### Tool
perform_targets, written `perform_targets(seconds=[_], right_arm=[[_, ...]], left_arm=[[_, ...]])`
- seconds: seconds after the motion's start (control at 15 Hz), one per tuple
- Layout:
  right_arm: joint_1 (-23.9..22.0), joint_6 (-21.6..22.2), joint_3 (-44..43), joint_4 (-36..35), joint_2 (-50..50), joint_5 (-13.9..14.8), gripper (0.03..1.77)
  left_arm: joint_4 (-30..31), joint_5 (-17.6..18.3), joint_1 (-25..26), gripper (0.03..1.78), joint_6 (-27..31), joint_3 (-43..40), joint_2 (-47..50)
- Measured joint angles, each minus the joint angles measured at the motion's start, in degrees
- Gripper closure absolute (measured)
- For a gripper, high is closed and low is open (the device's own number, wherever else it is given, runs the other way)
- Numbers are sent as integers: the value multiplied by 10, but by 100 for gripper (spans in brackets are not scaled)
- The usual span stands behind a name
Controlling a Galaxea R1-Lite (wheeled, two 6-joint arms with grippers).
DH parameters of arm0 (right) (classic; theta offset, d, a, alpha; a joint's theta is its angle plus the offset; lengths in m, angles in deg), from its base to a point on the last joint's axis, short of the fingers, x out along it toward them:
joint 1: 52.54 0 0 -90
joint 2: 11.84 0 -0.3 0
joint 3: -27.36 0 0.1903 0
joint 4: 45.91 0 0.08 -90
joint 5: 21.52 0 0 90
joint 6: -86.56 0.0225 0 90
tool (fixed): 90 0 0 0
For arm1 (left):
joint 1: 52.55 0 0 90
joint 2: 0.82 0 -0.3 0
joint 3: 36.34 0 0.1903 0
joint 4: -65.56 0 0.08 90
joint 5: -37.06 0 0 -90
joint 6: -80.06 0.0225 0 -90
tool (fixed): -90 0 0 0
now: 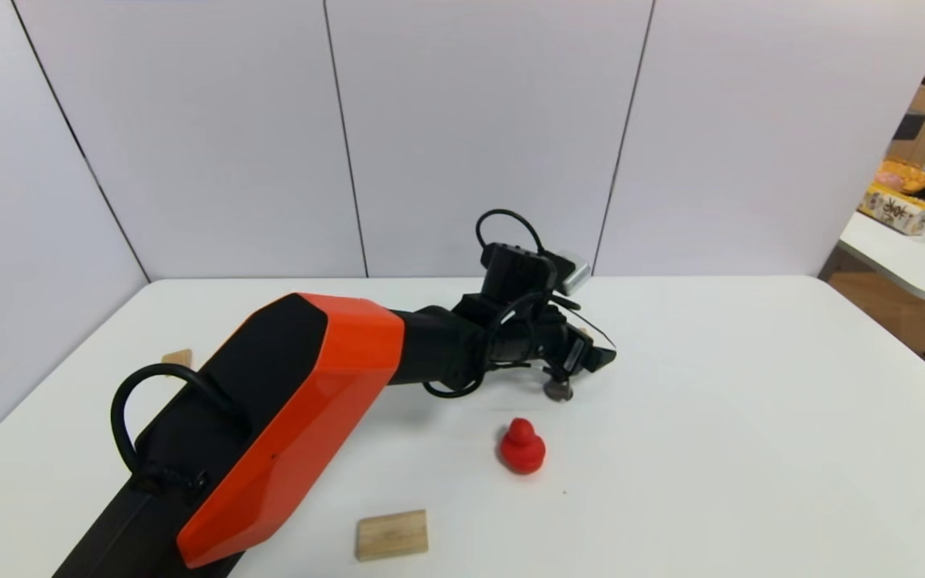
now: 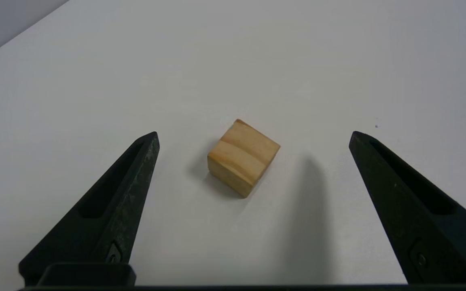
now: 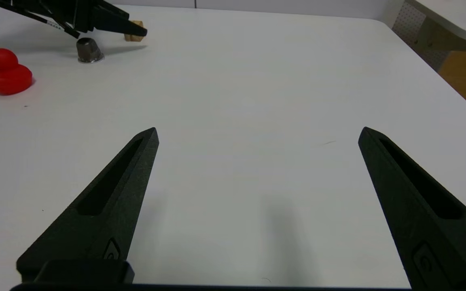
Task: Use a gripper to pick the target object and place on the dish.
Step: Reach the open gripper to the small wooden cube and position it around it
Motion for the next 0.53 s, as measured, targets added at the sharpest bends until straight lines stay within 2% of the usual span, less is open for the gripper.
perform_targets(seconds=[0.27,0.53], right_arm=[[0,0,0,0,0,0,9],[0,0,0,0,0,0,9]], left_arm=[[3,-9,1,12,-21,1,1],[16,-65,-2,12,-52,1,3]])
